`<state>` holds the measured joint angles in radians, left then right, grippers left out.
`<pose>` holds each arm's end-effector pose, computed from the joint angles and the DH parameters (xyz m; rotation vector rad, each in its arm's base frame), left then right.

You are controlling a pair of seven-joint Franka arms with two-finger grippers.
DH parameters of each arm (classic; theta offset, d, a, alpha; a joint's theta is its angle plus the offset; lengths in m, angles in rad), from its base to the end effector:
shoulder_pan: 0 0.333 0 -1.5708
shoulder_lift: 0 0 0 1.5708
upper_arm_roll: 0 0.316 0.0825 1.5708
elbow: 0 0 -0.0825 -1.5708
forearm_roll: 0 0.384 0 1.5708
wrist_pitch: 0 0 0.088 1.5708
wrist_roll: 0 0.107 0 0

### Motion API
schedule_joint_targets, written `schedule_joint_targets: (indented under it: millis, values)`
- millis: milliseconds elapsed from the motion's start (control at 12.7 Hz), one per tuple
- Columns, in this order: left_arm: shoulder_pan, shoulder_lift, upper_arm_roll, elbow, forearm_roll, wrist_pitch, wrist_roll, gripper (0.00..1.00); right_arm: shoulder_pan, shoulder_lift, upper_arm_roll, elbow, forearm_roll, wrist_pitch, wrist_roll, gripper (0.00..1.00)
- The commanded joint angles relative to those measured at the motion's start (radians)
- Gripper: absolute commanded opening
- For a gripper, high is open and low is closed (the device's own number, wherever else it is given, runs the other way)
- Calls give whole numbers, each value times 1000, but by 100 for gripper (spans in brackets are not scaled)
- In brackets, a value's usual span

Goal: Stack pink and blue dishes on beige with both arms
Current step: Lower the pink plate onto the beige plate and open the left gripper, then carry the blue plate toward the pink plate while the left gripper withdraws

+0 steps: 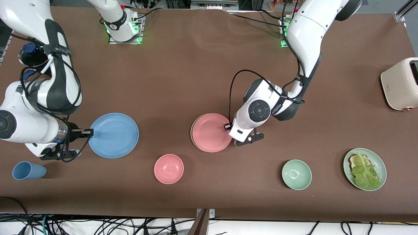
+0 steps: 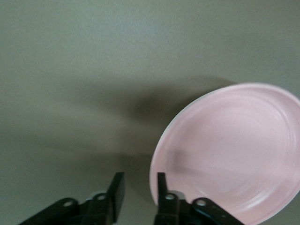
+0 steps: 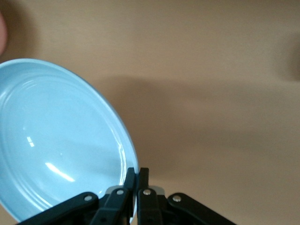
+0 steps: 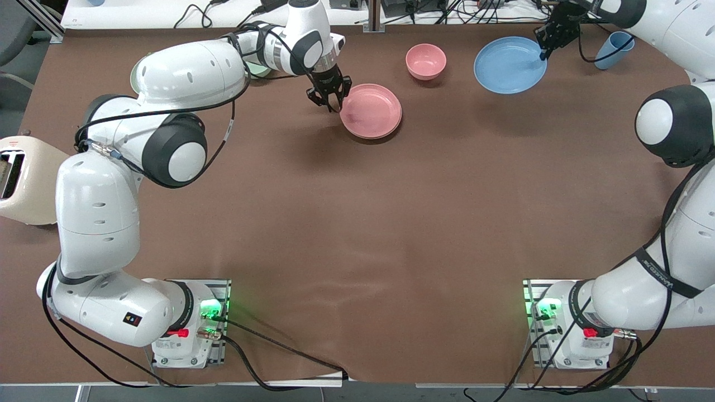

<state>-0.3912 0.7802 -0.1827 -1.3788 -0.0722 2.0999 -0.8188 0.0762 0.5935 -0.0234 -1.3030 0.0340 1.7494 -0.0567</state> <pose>0.6245 -0.3753 0.2505 2.9752 0.4983 -0.2411 0.7054 0.0438 0.3855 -3.1091 -0.1619 0.2291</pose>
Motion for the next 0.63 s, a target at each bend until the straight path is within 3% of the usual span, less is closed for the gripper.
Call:
schedule_joint_targets:
  millis: [0,158,394,552]
  values:
    - [12,-31,19,9,41,-47,-26,100,-9,0,14,71,9,-94,-17,0]
    - [67,-42,17,6,48,-130,7,100,2,-12,54,85,10,-110,10,0]
    - [167,-73,17,3,48,-236,157,100,29,-9,169,88,15,-94,245,0]
    - [242,-101,16,3,46,-296,249,100,88,-3,198,90,14,-62,378,0]
